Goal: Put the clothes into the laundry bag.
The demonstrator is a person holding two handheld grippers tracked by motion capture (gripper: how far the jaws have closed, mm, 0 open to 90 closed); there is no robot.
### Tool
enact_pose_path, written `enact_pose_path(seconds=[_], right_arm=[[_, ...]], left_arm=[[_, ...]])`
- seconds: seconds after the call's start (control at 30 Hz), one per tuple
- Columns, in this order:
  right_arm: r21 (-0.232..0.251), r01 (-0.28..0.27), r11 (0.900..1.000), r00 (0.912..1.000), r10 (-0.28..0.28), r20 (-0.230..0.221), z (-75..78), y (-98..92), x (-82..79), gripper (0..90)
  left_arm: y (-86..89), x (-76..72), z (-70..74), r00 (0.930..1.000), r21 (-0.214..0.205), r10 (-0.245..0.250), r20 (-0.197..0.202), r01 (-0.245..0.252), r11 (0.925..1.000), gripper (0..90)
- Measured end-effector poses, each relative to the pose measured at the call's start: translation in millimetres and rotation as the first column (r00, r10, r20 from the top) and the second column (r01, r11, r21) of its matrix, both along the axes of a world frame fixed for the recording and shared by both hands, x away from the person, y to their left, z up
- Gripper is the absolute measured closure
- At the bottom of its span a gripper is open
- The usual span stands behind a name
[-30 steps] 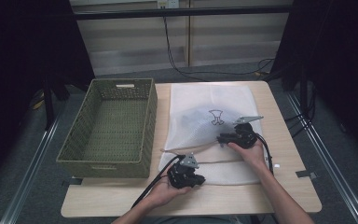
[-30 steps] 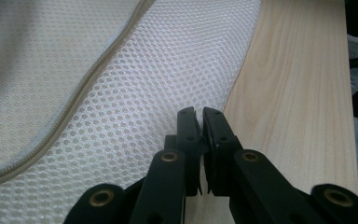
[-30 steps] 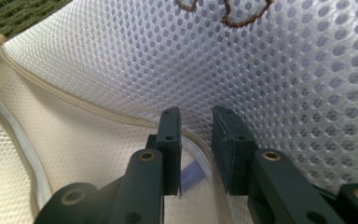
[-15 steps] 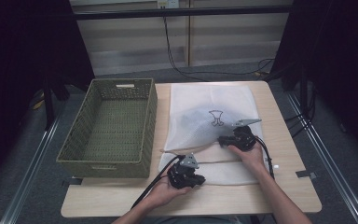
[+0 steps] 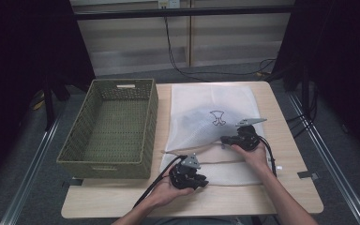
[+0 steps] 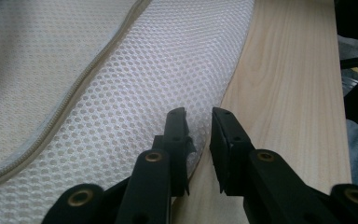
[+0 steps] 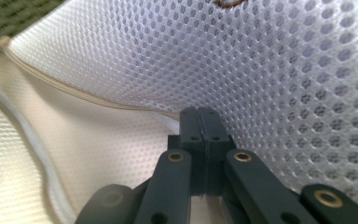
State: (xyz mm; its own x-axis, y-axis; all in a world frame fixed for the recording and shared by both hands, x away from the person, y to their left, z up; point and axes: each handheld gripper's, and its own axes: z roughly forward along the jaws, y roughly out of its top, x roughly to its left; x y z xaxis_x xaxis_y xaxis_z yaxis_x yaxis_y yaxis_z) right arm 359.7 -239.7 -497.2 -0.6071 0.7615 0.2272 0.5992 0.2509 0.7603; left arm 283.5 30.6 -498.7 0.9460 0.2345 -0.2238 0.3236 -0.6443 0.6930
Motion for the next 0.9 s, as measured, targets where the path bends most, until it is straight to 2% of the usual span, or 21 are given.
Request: enact_pose_path(seconds=[0.03, 0.07, 0.17, 0.23, 0.27, 0.33, 0.37, 0.4, 0.43, 0.47, 0.5, 0.53, 0.57, 0.6, 0.7, 0.77, 0.83, 0.87, 0.9], right_arm=[[0.006, -0.002, 1.0000, 1.0000, 0.002, 0.004, 2.4, -0.7, -0.9, 90.0], [0.011, -0.002, 0.9999, 1.0000, 0.001, 0.004, 4.7, -1.1, -1.8, 90.0], [0.033, -0.005, 0.9994, 0.9999, 0.005, 0.012, 10.9, -2.9, -5.0, 90.0], [0.041, -0.012, 0.9991, 0.9997, 0.011, 0.022, 14.9, -3.4, -7.6, 90.0], [0.043, -0.015, 0.9990, 0.9995, 0.014, 0.028, 16.8, -3.5, -8.9, 90.0], [0.045, -0.016, 0.9989, 0.9993, 0.014, 0.034, 20.0, -3.0, -11.5, 90.0], [0.047, -0.018, 0.9987, 0.9991, 0.016, 0.038, 21.1, -2.3, -12.7, 90.0], [0.052, -0.022, 0.9984, 0.9988, 0.020, 0.046, 22.1, -1.7, -14.0, 90.0], [0.060, -0.027, 0.9978, 0.9984, 0.024, 0.050, 23.4, -1.0, -15.6, 90.0], [0.066, -0.030, 0.9974, 0.9981, 0.026, 0.056, 24.8, -0.5, -17.4, 90.0], [0.072, -0.032, 0.9969, 0.9977, 0.027, 0.061, 26.5, -0.2, -19.3, 90.0], [0.081, -0.038, 0.9960, 0.9974, 0.033, 0.064, 28.6, 0.0, -21.8, 90.0], [0.086, -0.040, 0.9955, 0.9970, 0.034, 0.070, 30.1, 0.1, -23.3, 90.0], [0.092, -0.043, 0.9949, 0.9965, 0.036, 0.075, 32.0, -0.1, -25.6, 90.0], [0.109, -0.054, 0.9926, 0.9944, 0.044, 0.096, 37.2, -1.7, -32.3, 90.0], [0.110, -0.073, 0.9913, 0.9921, 0.061, 0.110, 40.5, -2.2, -36.8, 90.0], [0.118, -0.074, 0.9903, 0.9910, 0.060, 0.120, 43.3, -2.5, -40.6, 90.0], [0.124, -0.079, 0.9892, 0.9902, 0.064, 0.124, 45.0, -2.9, -43.0, 90.0], [0.125, -0.081, 0.9888, 0.9896, 0.065, 0.128, 46.0, -2.8, -44.3, 90.0]], left_arm=[[0.0, 1.3, 1.1, 1.0000, 0.010, -0.005, 0.000, 0.005, 0.9999, 75.3], [-1.6, 0.5, 0.2, 0.9998, -0.012, 0.018, -0.010, -0.018, 0.9998, 75.9], [-8.1, 4.6, 2.5, 0.9998, -0.007, 0.021, -0.007, -0.021, 0.9998, 78.5], [-12.7, 5.8, 5.3, 0.9999, 0.026, -0.001, -0.013, 0.001, 0.9997, 81.6], [-15.2, 6.2, 5.1, 0.9997, 0.042, -0.023, 0.004, 0.023, 0.9989, 83.0], [-19.2, 5.2, 2.8, 1.0000, 0.037, -0.003, 0.005, 0.003, 0.9993, 83.1], [-19.1, 7.3, 2.6, 0.9998, 0.058, -0.013, 0.014, 0.012, 0.9983, 83.3], [-20.0, 6.6, 0.6, 1.0000, 0.025, 0.009, -0.002, -0.009, 0.9997, 84.0], [-19.1, 7.8, 2.1, 1.0000, 0.049, -0.003, 0.000, 0.003, 0.9988, 84.4], [-19.6, 7.1, 1.0, 1.0000, 0.032, 0.000, 0.000, 0.000, 0.9995, 84.5], [-19.9, 6.2, 1.3, 1.0000, 0.033, 0.003, -0.001, -0.003, 0.9995, 84.5], [-19.5, 6.4, 2.6, 1.0000, 0.056, -0.004, 0.009, 0.004, 0.9984, 84.5], [-20.6, 4.5, 0.9, 0.9999, 0.028, 0.010, 0.007, -0.011, 0.9996, 84.5], [-20.5, 4.2, 1.5, 0.9999, 0.038, 0.009, 0.015, -0.009, 0.9992, 84.5], [-20.9, 5.1, 0.9, 0.9999, 0.030, 0.012, 0.009, -0.012, 0.9995, 84.7], [-20.4, 7.3, 2.0, 0.9999, 0.052, 0.000, 0.013, 0.000, 0.9986, 85.2], [-22.3, 6.7, 1.3, 0.9998, 0.038, 0.020, 0.007, -0.020, 0.9991, 85.8], [-22.4, 7.3, 2.2, 0.9998, 0.053, 0.015, 0.016, -0.016, 0.9985, 86.1], [-23.2, 7.3, 1.1, 0.9996, 0.038, 0.025, 0.011, -0.025, 0.9990, 86.2]])
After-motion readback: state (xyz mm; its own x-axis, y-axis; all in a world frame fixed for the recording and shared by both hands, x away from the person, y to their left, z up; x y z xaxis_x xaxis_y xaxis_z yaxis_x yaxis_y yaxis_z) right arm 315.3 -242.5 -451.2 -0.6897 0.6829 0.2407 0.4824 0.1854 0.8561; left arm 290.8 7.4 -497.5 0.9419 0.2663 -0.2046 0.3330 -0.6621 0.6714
